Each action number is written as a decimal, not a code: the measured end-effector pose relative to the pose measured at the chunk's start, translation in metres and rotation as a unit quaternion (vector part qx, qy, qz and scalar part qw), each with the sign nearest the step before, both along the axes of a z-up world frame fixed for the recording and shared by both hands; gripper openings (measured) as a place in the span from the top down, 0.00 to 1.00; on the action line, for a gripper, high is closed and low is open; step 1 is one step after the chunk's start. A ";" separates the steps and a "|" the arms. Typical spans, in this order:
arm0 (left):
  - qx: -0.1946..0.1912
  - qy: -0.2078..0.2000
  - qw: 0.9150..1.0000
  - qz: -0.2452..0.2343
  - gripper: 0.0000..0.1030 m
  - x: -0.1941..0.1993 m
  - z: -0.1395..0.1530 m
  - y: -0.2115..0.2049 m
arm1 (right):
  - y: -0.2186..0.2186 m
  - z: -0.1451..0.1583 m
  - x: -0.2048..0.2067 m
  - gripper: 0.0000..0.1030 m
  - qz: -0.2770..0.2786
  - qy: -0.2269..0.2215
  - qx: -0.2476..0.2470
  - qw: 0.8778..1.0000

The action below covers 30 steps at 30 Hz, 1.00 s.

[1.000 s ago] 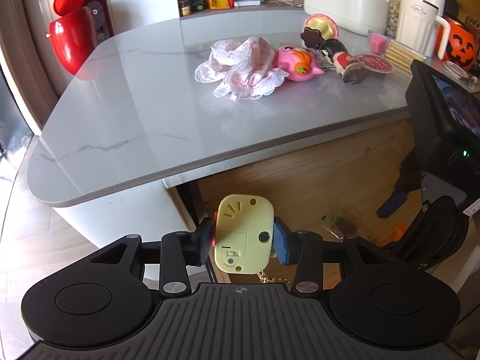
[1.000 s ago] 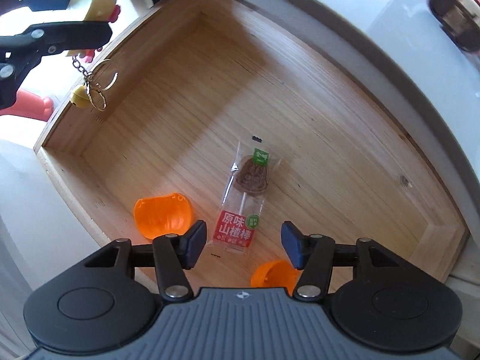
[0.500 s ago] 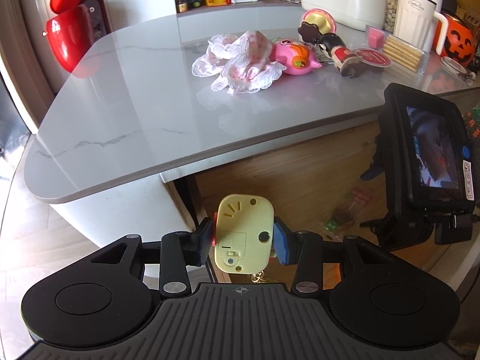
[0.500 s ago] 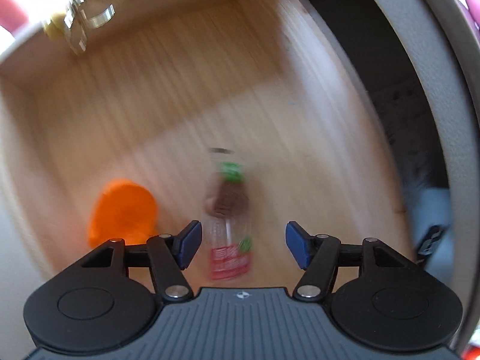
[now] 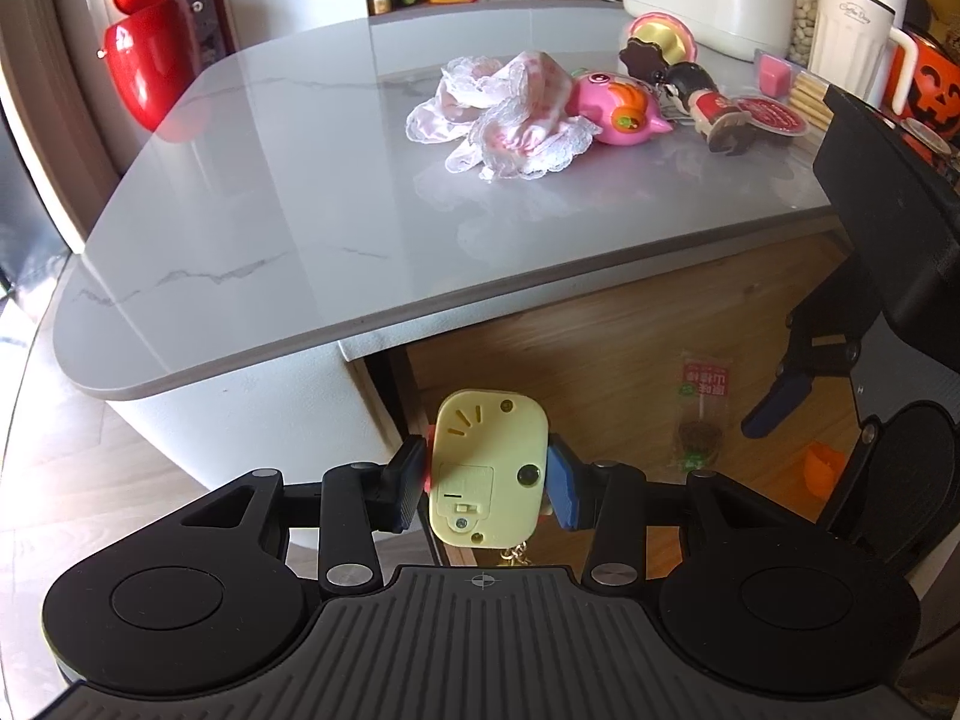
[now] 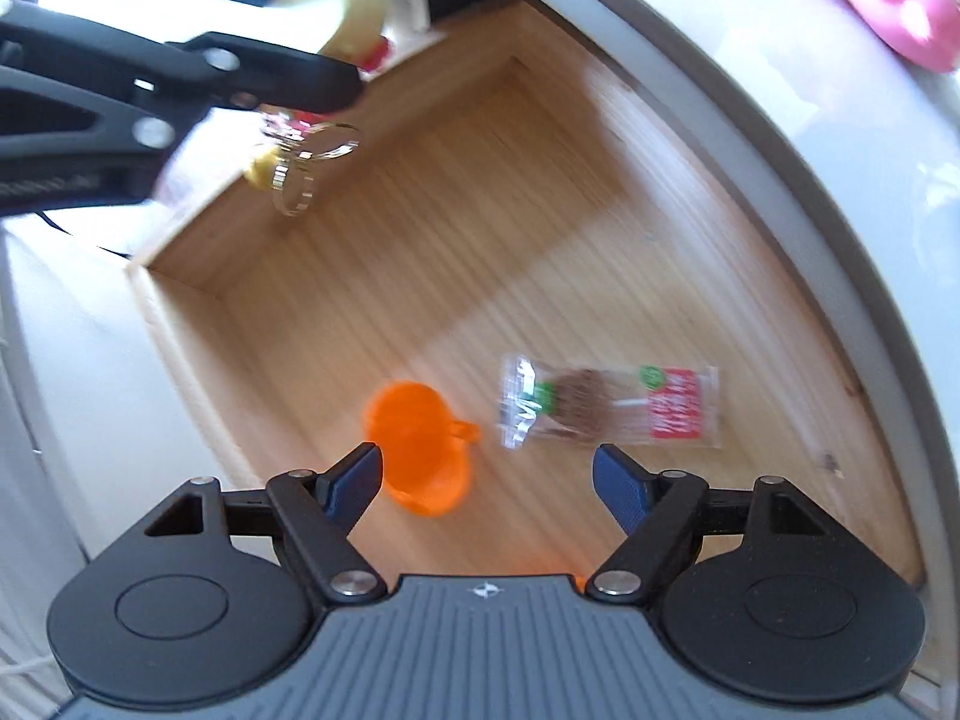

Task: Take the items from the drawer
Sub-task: 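Lift the yellow keychain with the left tool while the right tool reaches toward the orange toy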

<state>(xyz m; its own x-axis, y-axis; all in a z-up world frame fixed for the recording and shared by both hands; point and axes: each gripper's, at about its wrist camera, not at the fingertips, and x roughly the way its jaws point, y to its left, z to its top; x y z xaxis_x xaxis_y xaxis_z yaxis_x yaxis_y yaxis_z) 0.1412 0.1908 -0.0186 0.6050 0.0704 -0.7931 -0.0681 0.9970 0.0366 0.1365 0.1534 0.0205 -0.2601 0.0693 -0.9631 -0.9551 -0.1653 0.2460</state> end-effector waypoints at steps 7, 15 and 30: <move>-0.002 -0.004 1.000 0.006 0.55 0.000 0.001 0.003 | 0.010 -0.016 -0.021 0.20 0.003 0.005 -0.019 1.000; -0.002 -0.002 1.000 0.005 0.55 0.001 0.000 0.003 | 0.005 -0.021 -0.026 0.21 0.015 -0.016 -0.030 0.999; -0.002 0.002 1.000 -0.002 0.55 -0.001 -0.002 0.001 | 0.005 -0.040 0.002 0.42 -0.050 0.040 -0.090 0.994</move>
